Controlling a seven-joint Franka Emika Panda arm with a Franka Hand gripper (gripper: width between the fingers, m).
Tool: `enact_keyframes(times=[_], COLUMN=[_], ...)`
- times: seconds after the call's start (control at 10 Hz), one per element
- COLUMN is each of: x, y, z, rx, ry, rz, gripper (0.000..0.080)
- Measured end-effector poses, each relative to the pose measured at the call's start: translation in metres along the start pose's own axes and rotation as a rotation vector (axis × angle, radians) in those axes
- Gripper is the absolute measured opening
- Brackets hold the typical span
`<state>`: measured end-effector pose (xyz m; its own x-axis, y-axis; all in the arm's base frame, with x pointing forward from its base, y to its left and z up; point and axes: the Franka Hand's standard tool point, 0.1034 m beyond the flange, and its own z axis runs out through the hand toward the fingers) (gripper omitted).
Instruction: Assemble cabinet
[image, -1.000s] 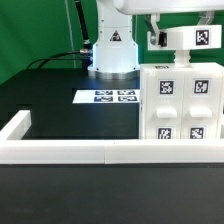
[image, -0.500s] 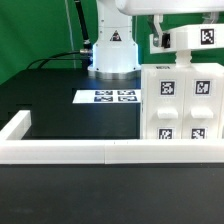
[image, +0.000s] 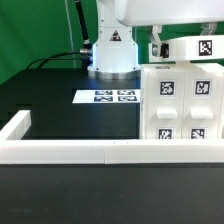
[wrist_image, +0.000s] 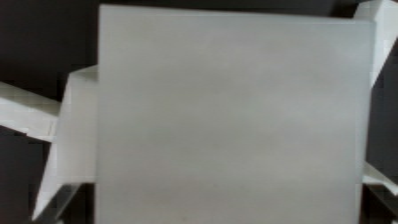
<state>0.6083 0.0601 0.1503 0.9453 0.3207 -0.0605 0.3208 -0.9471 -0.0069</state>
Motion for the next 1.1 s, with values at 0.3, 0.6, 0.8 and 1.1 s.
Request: enact_keyframes(times=[0.3,0.6,0.8,1.1], x=[0.0001,0.0001,0.0001,0.0003], y=[0.0000,0.0000,0.0000,-0.0007], z=[-0.0003,-0.0004,-0.0004,-0.0004], rx=[0.000,0.000,0.000,0.002], ry=[0.001,0.001,0.001,0.001], rz=[0.000,0.000,0.005,0.052], gripper=[0.0563,0.0563,0.0563,0.0563])
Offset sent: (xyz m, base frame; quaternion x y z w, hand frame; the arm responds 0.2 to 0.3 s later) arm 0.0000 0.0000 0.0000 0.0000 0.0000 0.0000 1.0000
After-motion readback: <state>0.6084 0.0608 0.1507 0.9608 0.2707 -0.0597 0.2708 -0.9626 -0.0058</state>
